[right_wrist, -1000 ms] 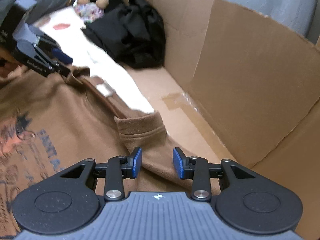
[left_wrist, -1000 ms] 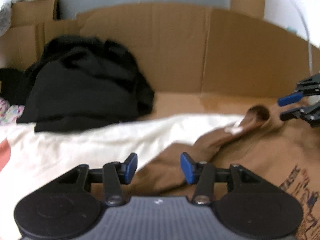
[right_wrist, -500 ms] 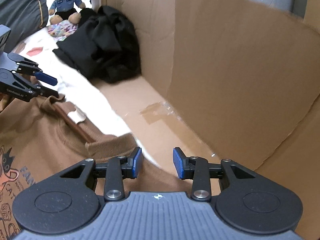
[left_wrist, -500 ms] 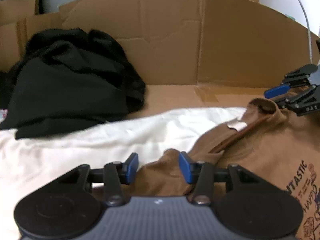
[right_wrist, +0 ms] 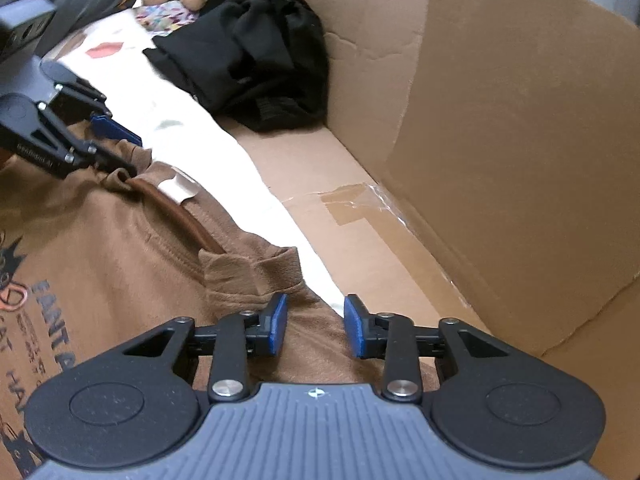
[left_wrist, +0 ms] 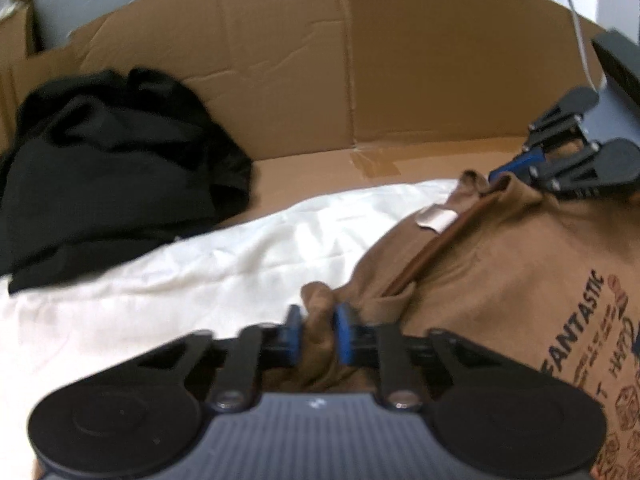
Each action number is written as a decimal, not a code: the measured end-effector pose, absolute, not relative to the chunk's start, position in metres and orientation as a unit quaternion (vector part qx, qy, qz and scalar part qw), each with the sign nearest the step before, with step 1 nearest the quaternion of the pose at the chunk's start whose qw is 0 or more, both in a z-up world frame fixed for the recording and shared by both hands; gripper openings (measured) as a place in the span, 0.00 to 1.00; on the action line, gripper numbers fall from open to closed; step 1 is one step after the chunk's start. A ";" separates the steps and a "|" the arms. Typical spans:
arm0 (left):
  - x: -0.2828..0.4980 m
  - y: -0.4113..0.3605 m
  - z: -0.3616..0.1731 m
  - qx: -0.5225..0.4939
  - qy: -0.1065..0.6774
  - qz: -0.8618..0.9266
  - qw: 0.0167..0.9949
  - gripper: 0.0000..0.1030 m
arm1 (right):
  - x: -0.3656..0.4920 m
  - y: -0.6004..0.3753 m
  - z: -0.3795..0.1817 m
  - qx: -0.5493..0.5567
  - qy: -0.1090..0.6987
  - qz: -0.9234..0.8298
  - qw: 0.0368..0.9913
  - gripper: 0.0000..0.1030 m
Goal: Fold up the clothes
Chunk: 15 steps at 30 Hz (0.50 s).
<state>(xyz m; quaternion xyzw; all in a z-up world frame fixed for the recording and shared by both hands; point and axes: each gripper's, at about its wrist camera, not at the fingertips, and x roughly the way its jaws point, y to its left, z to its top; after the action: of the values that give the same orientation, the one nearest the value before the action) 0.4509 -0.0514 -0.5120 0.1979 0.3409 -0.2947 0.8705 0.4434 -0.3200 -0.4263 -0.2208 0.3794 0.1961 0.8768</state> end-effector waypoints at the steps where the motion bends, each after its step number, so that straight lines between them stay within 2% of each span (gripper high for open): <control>1: 0.449 -0.051 -0.509 0.202 0.334 -0.292 0.873 0.11 | 0.442 -0.318 -0.425 -0.230 0.376 0.196 0.876 0.01; 6: 0.449 -0.046 -0.491 0.204 0.303 -0.271 0.891 0.10 | 0.439 -0.321 -0.410 -0.230 0.352 0.171 0.891 0.00; 12: 0.465 -0.054 -0.474 0.216 0.277 -0.257 0.900 0.10 | 0.452 -0.328 -0.388 -0.162 0.366 0.176 0.899 0.04; 13: 0.467 -0.057 -0.473 0.219 0.276 -0.257 0.900 0.10 | 0.456 -0.326 -0.390 -0.146 0.382 0.185 0.893 0.11; 14: 0.470 -0.059 -0.473 0.222 0.275 -0.256 0.900 0.10 | 0.458 -0.323 -0.395 -0.148 0.388 0.181 0.891 0.26; 15: 0.473 -0.062 -0.472 0.224 0.274 -0.256 0.899 0.10 | 0.460 -0.320 -0.400 -0.150 0.393 0.178 0.889 0.34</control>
<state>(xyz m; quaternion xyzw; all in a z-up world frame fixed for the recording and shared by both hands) 0.4726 -0.0618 -0.4716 0.2244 0.2743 -0.2563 0.8993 0.4596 -0.3205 -0.4001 -0.1505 0.3935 0.1780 0.8893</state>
